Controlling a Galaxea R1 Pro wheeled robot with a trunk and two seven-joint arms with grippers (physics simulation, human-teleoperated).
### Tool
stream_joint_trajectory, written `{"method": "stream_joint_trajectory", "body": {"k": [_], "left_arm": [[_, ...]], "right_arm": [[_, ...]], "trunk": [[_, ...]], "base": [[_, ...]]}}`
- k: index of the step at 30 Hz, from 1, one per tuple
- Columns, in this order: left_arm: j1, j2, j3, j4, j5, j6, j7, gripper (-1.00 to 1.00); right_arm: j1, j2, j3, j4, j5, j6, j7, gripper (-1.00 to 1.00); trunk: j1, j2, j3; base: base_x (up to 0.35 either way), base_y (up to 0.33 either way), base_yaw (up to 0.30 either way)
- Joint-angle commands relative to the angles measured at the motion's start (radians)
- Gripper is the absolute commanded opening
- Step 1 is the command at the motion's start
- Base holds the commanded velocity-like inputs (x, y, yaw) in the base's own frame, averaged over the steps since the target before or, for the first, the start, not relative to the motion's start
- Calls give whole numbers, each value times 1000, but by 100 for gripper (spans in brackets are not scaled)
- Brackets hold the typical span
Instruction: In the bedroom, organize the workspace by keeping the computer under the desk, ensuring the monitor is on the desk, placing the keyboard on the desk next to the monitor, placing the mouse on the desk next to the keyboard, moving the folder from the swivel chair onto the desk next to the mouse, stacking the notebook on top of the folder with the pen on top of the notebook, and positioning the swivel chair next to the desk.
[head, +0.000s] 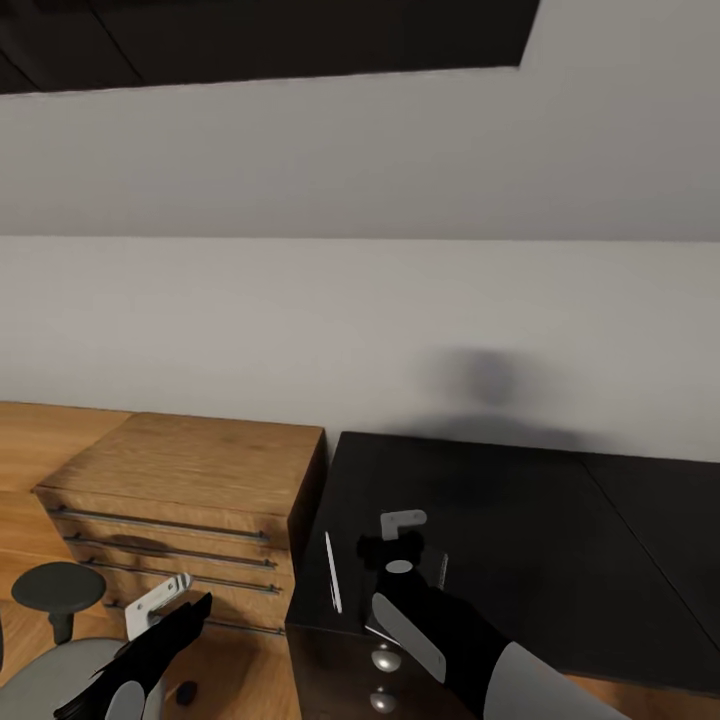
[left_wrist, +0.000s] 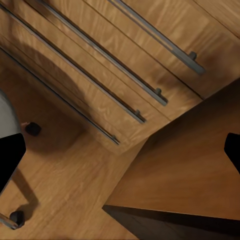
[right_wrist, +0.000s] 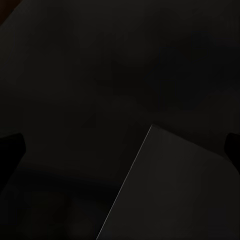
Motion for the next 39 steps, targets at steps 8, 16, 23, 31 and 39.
{"method": "stream_joint_trajectory", "body": {"k": [8, 16, 23, 31, 39], "left_arm": [[0, -1, 1, -2, 11, 3, 7, 100], [0, -1, 0, -2, 11, 3, 6, 100], [0, -3, -2, -2, 11, 3, 6, 100], [0, -4, -2, -2, 11, 3, 6, 100], [0, -4, -2, -2, 11, 3, 5, 100]], "right_arm": [[-1, -2, 4, -1, -2, 5, -7, 100], [-1, -1, 3, 6, -2, 5, -5, 100], [-1, 5, 3, 60, -3, 6, -5, 100], [-1, 7, 3, 76, -4, 6, -4, 100], [-1, 7, 3, 79, -2, 8, -5, 100]], "trunk": [[31, -57, -26], [62, -113, -51], [88, -162, -73], [119, -218, -98], [123, -225, -101]], "base": [[0, 0, 0], [0, 0, 0], [0, 0, 0], [0, 0, 0], [0, 0, 0]]}}
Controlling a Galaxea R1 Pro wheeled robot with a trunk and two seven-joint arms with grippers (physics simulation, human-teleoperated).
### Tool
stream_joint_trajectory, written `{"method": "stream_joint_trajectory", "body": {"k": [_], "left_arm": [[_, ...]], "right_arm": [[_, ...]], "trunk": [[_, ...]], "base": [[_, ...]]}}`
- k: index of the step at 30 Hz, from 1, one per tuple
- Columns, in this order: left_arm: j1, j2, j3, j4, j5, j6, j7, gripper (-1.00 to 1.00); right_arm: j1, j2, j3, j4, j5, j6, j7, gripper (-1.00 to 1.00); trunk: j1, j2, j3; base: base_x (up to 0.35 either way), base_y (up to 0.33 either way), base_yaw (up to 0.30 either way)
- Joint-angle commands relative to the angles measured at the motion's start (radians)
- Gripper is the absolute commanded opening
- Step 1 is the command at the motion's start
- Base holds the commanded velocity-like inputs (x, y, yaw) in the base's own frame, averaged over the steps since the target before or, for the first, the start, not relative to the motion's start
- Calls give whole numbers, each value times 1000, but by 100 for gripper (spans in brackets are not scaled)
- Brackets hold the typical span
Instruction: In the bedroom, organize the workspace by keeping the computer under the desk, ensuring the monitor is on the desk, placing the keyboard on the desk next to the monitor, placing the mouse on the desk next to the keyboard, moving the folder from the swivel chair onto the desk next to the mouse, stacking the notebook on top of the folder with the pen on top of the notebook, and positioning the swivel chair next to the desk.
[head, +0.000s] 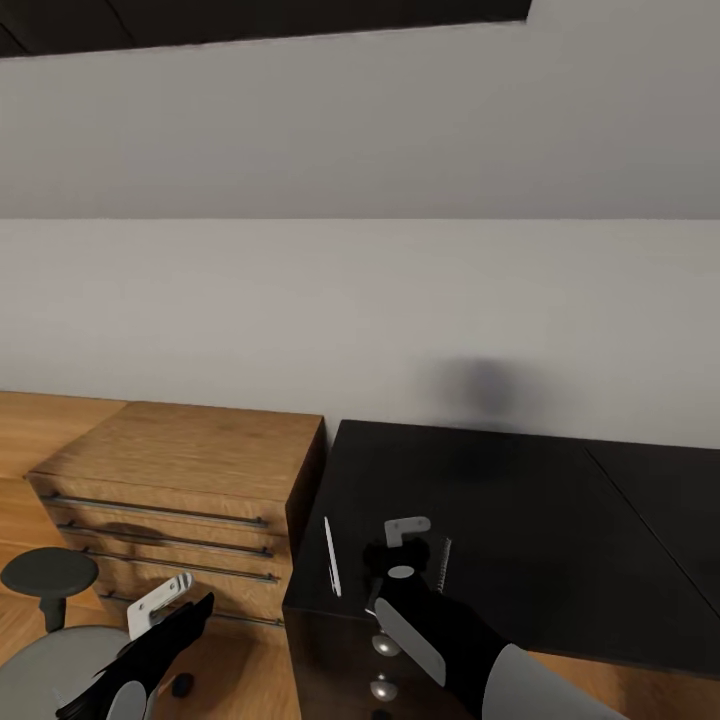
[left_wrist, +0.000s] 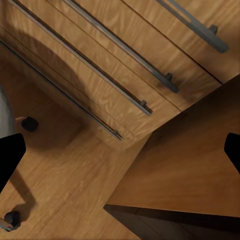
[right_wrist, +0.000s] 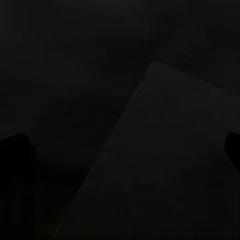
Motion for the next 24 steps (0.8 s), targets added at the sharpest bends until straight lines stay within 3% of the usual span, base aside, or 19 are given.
{"method": "stream_joint_trajectory", "body": {"k": [1, 11, 24], "left_arm": [[0, 0, 0, -2, 11, 3, 7, 100], [0, 1, 0, -2, 11, 8, 1, 100], [0, 1, 1, -2, 11, 8, 0, 100]], "right_arm": [[-1, -1, 4, 10, -12, 12, -6, 100], [-1, -1, 4, 12, -12, 12, -6, 100], [-1, -1, 4, 12, -10, 13, -6, 100]], "trunk": [[0, 0, -1], [0, 0, -1], [0, 0, -1]], "base": [[0, 0, 0], [-7, 0, 0], [-131, 0, 0]]}}
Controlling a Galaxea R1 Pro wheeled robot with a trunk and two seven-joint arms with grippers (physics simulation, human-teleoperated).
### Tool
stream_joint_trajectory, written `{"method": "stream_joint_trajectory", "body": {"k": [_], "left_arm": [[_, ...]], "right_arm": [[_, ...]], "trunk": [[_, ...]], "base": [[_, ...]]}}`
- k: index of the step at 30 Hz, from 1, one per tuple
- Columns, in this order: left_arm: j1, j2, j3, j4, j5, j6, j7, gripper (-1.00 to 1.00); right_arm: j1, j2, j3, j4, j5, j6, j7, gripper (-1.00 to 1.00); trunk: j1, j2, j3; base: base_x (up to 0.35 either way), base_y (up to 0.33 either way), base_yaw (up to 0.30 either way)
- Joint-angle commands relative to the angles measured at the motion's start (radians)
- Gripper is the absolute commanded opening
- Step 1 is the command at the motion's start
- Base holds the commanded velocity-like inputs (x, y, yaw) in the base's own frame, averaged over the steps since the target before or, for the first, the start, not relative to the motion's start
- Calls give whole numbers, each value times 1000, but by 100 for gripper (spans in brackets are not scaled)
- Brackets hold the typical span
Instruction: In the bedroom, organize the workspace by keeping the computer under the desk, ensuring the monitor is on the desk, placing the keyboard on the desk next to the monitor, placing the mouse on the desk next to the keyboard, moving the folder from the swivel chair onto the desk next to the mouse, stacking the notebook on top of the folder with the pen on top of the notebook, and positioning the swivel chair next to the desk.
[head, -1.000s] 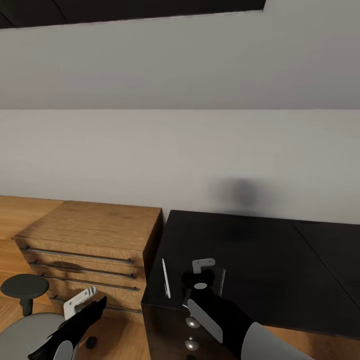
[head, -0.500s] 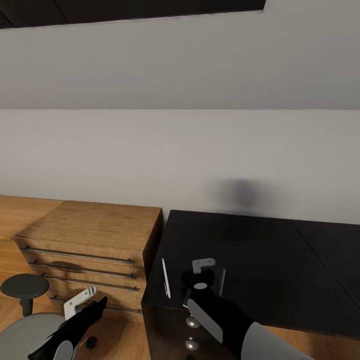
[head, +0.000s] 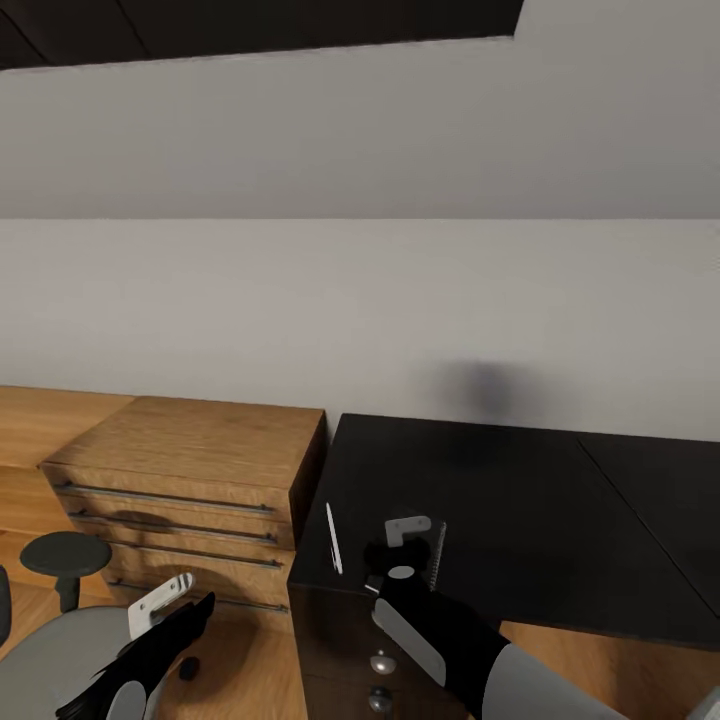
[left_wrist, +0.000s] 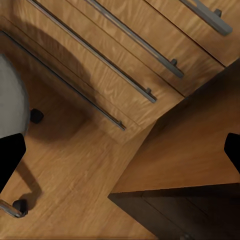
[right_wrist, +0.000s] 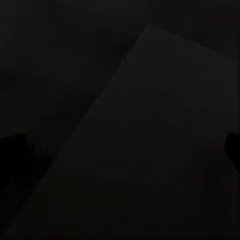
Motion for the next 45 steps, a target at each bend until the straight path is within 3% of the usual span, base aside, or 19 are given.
{"method": "stream_joint_trajectory", "body": {"k": [1, 37, 45], "left_arm": [[0, -1, 1, -2, 11, 3, 7, 100], [0, -1, 2, -2, 11, 4, 8, 100], [0, -1, 1, -2, 11, 4, 9, 100]], "right_arm": [[0, 0, 4, 6, -22, 18, -5, 100], [0, -2, 6, 6, -20, 19, -6, 100], [0, -2, 7, 3, 3, 13, -9, 100]], "trunk": [[0, 0, -1], [0, 0, -1], [0, 0, -1]], "base": [[-23, 0, 0], [-99, 0, 0], [-21, 0, 0]]}}
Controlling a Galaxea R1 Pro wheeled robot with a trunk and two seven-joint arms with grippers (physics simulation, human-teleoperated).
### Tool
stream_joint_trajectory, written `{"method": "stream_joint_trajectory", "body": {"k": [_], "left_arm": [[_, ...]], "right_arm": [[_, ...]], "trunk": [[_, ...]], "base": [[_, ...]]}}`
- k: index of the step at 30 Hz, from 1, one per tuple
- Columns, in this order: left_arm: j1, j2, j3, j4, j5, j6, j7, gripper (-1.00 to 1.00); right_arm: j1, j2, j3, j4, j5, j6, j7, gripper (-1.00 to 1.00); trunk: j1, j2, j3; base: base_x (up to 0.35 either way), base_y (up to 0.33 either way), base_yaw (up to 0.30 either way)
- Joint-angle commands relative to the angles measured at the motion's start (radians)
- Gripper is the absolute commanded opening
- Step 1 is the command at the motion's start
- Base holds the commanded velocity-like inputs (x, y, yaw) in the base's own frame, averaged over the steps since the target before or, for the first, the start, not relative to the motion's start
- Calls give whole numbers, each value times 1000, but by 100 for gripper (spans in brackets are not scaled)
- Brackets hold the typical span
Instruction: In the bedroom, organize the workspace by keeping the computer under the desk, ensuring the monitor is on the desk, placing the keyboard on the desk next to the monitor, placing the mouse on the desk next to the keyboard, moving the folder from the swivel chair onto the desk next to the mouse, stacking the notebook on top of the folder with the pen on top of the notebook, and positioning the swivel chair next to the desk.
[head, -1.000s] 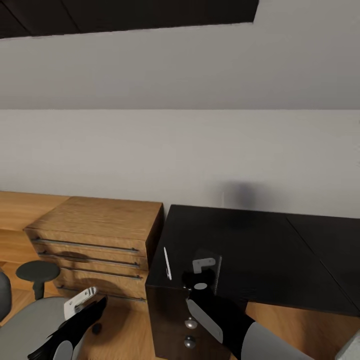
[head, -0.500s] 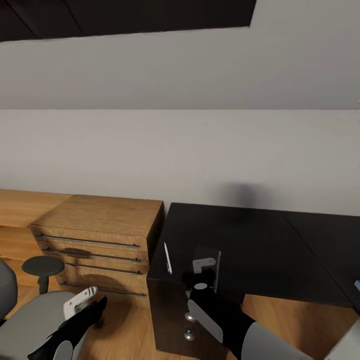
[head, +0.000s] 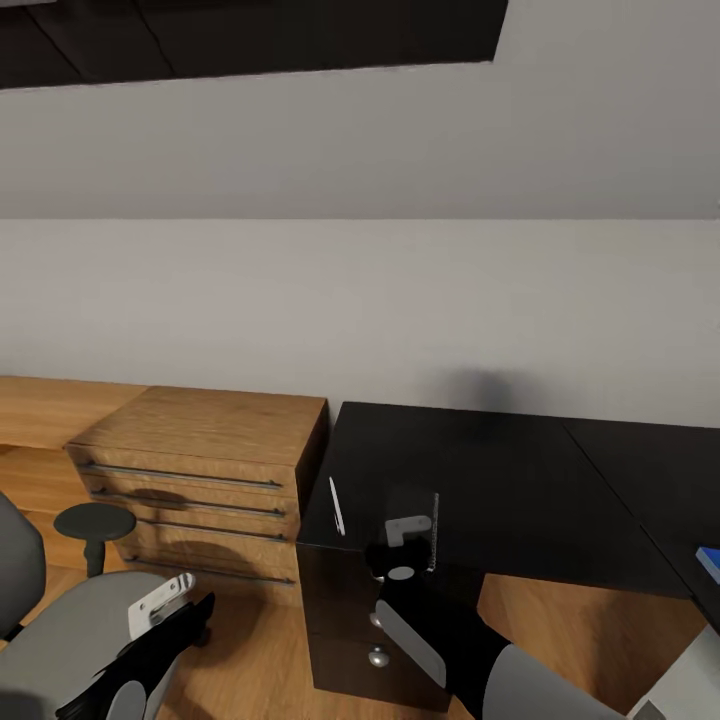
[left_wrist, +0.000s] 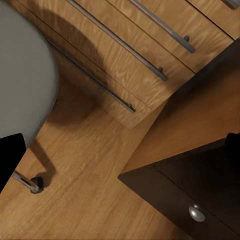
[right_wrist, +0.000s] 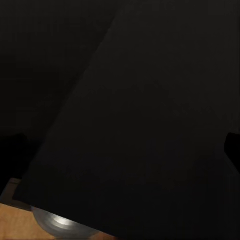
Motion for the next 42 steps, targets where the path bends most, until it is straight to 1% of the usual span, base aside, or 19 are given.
{"method": "stream_joint_trajectory", "body": {"k": [1, 4, 9, 10, 32, 35, 42], "left_arm": [[0, 0, 0, -2, 11, 3, 7, 100], [1, 0, -1, -1, 11, 3, 8, 100], [0, 0, -2, -1, 11, 3, 8, 100], [0, 0, -2, -1, 11, 3, 8, 100], [0, 0, -4, 2, 9, 3, 8, 100], [0, 0, -7, 4, 9, 3, 8, 100], [0, 0, -39, 6, 8, 2, 7, 100]], "right_arm": [[-1, -1, 3, 0, 1, 15, -8, 100], [-1, -1, 4, -2, 29, 13, -9, 100], [-1, -1, 2, -7, 52, 9, -11, 100], [-1, -1, 2, -8, 53, 8, -11, 100], [-1, -3, 1, -10, 56, 5, -13, 100], [-1, -4, -1, -10, 56, 3, -13, 100], [-1, -8, -5, -25, 56, -26, -14, 100]], "trunk": [[0, 0, -1], [0, 0, -1], [0, 0, -1], [-4, 7, 2], [-88, 161, 71], [-88, 161, 71], [-88, 161, 71]], "base": [[-5, 0, 0], [-3, 0, 0], [-1, 0, 0], [0, 0, 0], [0, 0, 0], [0, 0, 0], [0, 0, 0]]}}
